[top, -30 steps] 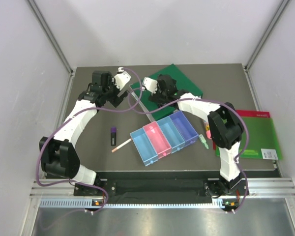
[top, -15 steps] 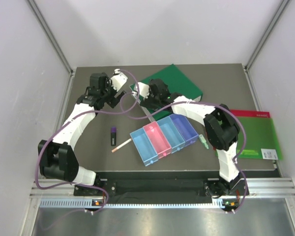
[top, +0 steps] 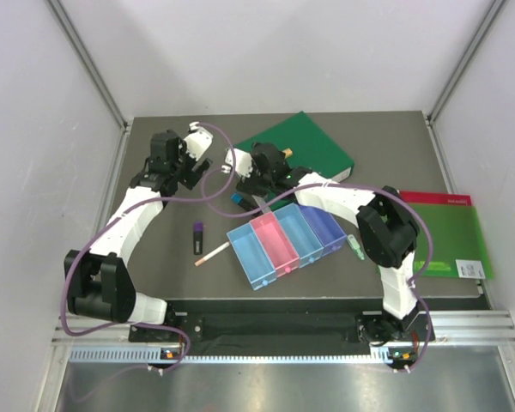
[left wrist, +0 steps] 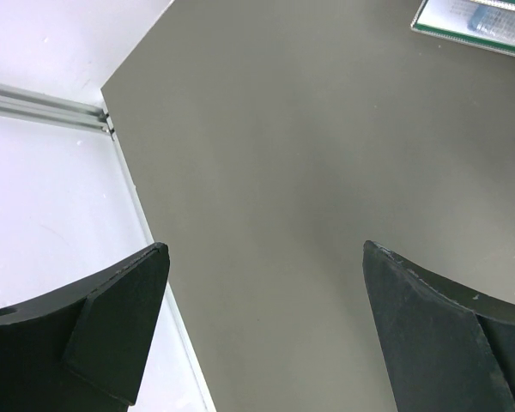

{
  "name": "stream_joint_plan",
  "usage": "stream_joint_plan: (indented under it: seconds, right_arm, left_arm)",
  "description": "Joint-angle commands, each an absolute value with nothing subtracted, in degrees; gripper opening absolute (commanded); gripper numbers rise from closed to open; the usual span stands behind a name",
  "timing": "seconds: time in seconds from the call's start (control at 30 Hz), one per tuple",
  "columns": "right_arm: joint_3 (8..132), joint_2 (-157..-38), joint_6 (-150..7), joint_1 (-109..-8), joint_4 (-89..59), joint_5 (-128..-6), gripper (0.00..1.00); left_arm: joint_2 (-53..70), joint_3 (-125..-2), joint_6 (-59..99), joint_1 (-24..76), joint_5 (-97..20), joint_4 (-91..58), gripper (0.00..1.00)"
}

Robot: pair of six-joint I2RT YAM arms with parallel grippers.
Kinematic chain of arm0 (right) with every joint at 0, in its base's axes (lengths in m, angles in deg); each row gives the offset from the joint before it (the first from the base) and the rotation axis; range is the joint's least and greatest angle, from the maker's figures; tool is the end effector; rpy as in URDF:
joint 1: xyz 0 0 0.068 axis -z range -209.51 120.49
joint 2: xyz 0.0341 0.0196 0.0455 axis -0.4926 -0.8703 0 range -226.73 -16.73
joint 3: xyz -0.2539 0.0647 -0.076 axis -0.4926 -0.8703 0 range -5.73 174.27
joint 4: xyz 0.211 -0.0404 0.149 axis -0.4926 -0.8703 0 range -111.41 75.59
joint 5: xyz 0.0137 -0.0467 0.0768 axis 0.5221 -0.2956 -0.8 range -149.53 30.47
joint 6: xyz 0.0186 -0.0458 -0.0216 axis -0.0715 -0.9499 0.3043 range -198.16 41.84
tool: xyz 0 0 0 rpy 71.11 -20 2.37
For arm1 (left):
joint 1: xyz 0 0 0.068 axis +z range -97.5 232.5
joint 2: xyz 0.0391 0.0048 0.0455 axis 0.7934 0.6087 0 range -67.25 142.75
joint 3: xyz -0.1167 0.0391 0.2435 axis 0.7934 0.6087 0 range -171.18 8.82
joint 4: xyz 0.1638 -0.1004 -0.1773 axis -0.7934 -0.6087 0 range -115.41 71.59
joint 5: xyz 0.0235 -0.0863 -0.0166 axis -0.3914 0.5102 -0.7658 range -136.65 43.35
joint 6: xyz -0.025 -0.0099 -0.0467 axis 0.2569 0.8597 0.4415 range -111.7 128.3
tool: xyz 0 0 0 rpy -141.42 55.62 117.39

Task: Sort the stationery into containers
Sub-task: Pick up the stationery from the center of the board.

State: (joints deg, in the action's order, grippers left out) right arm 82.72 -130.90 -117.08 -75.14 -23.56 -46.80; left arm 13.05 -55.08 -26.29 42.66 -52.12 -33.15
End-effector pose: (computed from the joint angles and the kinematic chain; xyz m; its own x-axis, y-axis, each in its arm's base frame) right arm 0.3302 0.3262 0.2398 0.0476 -0.8277 -0.5592 -0.6953 0.3745 -0.6135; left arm 0.3170 -0.0515 0.3056 -0.3685 0.6375 -0.6766 0.3632 0.7687 0.5265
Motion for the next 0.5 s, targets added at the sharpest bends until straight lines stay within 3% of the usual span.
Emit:
stream_joint_plan:
  seconds: [0.0, 0.27, 0.47]
  right_arm:
    - [81.9, -127.2, -117.3, -74.3, -17.2, -40.1, 1.0]
    - [85.8, -131.9, -117.5, -65.1, -11.1, -33.7, 1.0]
    - [97.0, -140.8, -118.2, -58.8, -14.0, -34.6, 1.0]
  left_arm:
    - [10.5, -54.1, -25.4, 42.8, -52.6, -29.7, 0.99]
    - [10.6, -53.3, -24.7, 42.7, -51.6, -29.4, 0.99]
    - [11.5, -53.6, -25.5, 42.7, -51.5, -29.7, 0.99]
